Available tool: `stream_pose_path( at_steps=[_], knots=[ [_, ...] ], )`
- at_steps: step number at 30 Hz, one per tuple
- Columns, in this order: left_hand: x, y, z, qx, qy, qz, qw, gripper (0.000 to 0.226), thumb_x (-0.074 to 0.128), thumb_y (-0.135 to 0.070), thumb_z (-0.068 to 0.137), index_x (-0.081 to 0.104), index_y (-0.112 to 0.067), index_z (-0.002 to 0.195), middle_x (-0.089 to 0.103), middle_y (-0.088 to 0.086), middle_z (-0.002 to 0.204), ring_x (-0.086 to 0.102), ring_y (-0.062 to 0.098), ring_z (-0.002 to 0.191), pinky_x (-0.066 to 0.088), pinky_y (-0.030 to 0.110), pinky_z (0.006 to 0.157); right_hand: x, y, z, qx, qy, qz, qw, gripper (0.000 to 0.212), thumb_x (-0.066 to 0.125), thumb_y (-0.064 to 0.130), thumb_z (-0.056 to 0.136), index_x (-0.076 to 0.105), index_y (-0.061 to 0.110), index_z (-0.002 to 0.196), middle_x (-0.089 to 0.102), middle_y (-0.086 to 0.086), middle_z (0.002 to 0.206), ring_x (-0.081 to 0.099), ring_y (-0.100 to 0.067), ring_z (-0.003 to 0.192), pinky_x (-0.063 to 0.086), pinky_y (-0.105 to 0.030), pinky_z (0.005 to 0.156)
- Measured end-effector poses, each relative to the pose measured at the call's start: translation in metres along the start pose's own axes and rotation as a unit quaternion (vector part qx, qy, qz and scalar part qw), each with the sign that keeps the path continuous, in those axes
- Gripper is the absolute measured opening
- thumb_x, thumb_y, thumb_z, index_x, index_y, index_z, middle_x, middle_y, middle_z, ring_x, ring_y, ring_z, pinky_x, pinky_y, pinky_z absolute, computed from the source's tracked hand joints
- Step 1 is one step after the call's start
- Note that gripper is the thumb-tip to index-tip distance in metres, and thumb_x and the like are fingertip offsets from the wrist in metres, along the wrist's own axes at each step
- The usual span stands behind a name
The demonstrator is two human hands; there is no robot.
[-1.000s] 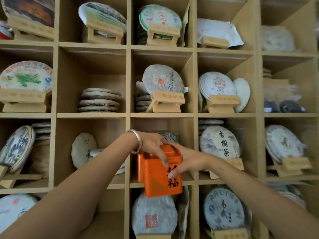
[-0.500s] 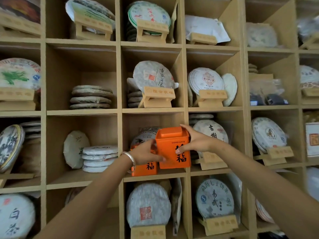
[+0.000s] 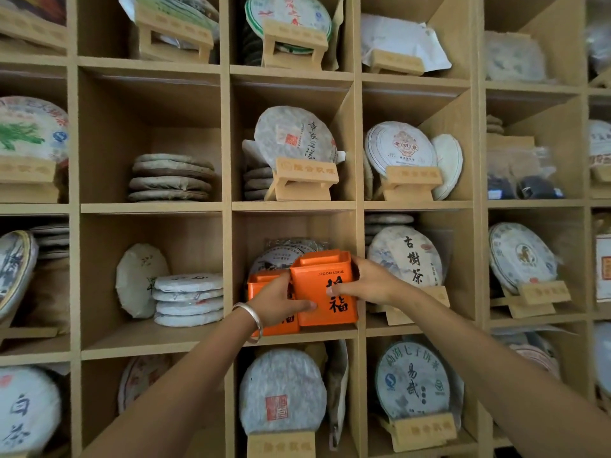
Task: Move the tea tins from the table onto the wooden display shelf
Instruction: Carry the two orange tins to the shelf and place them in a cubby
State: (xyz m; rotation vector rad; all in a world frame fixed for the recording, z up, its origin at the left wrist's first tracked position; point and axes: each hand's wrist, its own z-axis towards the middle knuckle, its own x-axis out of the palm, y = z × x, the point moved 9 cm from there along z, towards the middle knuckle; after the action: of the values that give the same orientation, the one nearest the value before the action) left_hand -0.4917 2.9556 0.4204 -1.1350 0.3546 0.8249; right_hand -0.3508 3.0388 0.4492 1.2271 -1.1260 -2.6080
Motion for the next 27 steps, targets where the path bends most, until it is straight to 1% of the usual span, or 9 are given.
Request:
stream_pose_path(
  at_steps=[6,9,11,13,15,17,19,22,27],
  knots=[
    [0.008,0.000,0.004,-0.010,-0.049,0.072,0.996,0.066,0.074,-0.030,0.080,0.036,-0.014,0.131,0.058,0.006,0.123,0.060,0.021,0.106,0.053,0.042,0.091,-0.008,0.000,-0.008,-0.031,-0.081,-0.010,0.996,0.049,0.086,0.022,0.066,0.059,0.026,0.107,0.068,0.008,0.097,0.065,-0.011,0.092,0.054,-0.028,0.080],
    [0.012,0.000,0.005,-0.016,-0.080,0.127,0.989,0.070,0.074,-0.032,0.079,0.034,-0.013,0.133,0.044,0.010,0.131,0.052,0.019,0.109,0.046,0.031,0.096,-0.005,-0.004,-0.012,-0.038,-0.090,-0.041,0.994,0.053,0.086,0.022,0.065,0.061,0.019,0.111,0.069,-0.002,0.102,0.065,-0.017,0.094,0.054,-0.035,0.085],
    [0.018,0.002,0.004,-0.029,-0.081,0.154,0.984,0.075,0.074,-0.032,0.079,0.030,-0.010,0.137,0.035,0.012,0.135,0.049,0.024,0.114,0.045,0.032,0.097,-0.001,-0.011,-0.012,-0.027,-0.093,-0.061,0.993,0.051,0.086,0.024,0.064,0.062,0.017,0.109,0.069,-0.003,0.101,0.065,-0.018,0.094,0.054,-0.037,0.085],
    [0.024,0.004,0.004,-0.038,-0.079,0.160,0.983,0.081,0.074,-0.028,0.079,0.026,-0.005,0.139,0.033,0.015,0.138,0.047,0.029,0.118,0.045,0.035,0.099,0.004,-0.016,-0.011,-0.022,-0.097,-0.091,0.991,0.046,0.085,0.025,0.063,0.063,0.017,0.104,0.068,-0.002,0.096,0.064,-0.017,0.089,0.054,-0.032,0.078],
    [0.027,0.003,0.004,-0.038,-0.094,0.167,0.981,0.081,0.075,-0.024,0.078,0.025,-0.002,0.138,0.033,0.018,0.137,0.048,0.032,0.118,0.045,0.036,0.098,0.008,-0.016,-0.011,-0.027,-0.115,-0.104,0.988,0.042,0.083,0.022,0.063,0.063,0.015,0.099,0.064,0.004,0.085,0.061,-0.013,0.079,0.045,-0.011,0.062],
    [0.029,0.002,0.003,-0.038,-0.115,0.168,0.978,0.088,0.075,-0.021,0.077,0.019,-0.001,0.142,0.031,0.018,0.138,0.049,0.034,0.117,0.045,0.035,0.095,0.010,-0.017,-0.011,-0.029,-0.136,-0.112,0.984,0.041,0.081,0.019,0.064,0.060,0.015,0.099,0.057,0.008,0.082,0.057,-0.010,0.074,0.038,-0.008,0.052],
    [0.031,0.002,0.002,-0.041,-0.129,0.165,0.977,0.096,0.076,-0.020,0.076,0.012,0.000,0.144,0.031,0.019,0.138,0.051,0.035,0.114,0.044,0.031,0.087,0.014,-0.019,-0.010,-0.025,-0.143,-0.110,0.983,0.049,0.079,0.019,0.064,0.055,0.018,0.107,0.057,0.003,0.093,0.059,-0.014,0.083,0.037,-0.014,0.059],
    [0.030,0.004,0.002,-0.046,-0.149,0.178,0.972,0.089,0.076,-0.022,0.076,0.017,-0.001,0.140,0.037,0.020,0.131,0.057,0.034,0.101,0.041,0.027,0.073,0.020,-0.025,-0.007,-0.013,-0.145,-0.136,0.980,0.064,0.078,0.027,0.065,0.048,0.016,0.121,0.052,-0.003,0.112,0.056,-0.018,0.098,0.039,-0.026,0.072],
    [0.027,0.000,0.007,-0.041,-0.146,0.213,0.965,0.080,0.071,-0.030,0.082,0.021,-0.006,0.140,0.042,0.019,0.125,0.060,0.034,0.093,0.045,0.029,0.069,0.023,-0.037,-0.008,0.032,-0.169,-0.170,0.970,0.070,0.076,0.039,0.072,0.042,0.012,0.127,0.040,-0.007,0.120,0.052,-0.018,0.095,0.039,-0.024,0.074]
  ],
)
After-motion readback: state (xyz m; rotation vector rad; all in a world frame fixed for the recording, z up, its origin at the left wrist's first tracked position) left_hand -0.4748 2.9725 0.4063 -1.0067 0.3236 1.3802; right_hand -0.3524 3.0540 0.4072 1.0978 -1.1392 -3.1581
